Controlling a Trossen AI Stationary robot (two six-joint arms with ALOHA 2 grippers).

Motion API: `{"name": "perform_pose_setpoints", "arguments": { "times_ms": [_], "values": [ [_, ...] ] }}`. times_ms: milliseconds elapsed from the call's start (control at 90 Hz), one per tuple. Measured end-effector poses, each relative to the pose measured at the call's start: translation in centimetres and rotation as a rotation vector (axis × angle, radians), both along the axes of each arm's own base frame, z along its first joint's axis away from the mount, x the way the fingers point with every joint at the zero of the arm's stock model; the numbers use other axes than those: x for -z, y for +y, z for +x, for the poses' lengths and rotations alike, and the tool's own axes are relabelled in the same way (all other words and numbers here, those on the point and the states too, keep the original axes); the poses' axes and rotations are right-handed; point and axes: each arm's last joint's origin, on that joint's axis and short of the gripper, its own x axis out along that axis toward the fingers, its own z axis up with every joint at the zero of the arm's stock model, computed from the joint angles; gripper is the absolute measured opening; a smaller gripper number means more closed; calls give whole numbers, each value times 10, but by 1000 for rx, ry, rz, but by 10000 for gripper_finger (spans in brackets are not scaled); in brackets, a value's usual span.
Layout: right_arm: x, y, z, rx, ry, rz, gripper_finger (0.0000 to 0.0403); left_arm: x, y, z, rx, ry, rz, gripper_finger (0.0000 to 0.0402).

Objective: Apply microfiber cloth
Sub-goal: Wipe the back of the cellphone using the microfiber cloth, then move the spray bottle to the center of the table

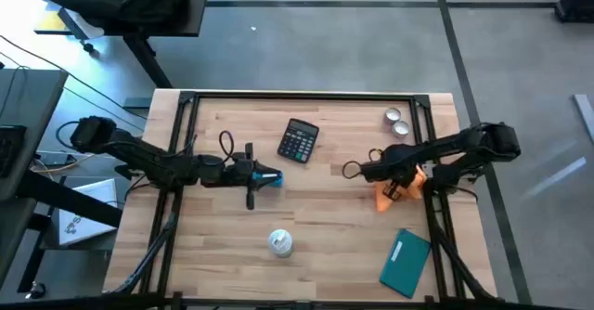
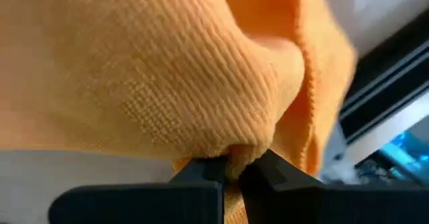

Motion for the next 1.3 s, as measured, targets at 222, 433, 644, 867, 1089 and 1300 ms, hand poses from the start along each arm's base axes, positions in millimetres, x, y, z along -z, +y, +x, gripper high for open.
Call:
{"name": "perform_pose_setpoints", "arguments": {
  "times_ms": [222, 433, 644, 867, 1089, 1300],
  "values": [
    [-12, 0, 8, 12, -24, 4, 74, 3, -2, 0, 78, 28, 15, 46],
    [-44, 1, 24, -62, -51, 3, 163, 2, -8, -1, 128, 26, 61, 46],
    [-58, 14, 33, -173, -100, -20, 246, -7, -20, -7, 143, -6, 103, 46],
    [-66, 52, 59, -271, -406, 20, 283, -20, -34, -24, 170, -33, 135, 46],
    [-74, 111, 95, -575, -953, -36, 282, -19, -53, -45, 305, 46, 81, 46],
    [-60, 144, 111, -636, -1155, -62, 282, 4, -87, -60, 346, 219, -131, 46]
  ]
}}
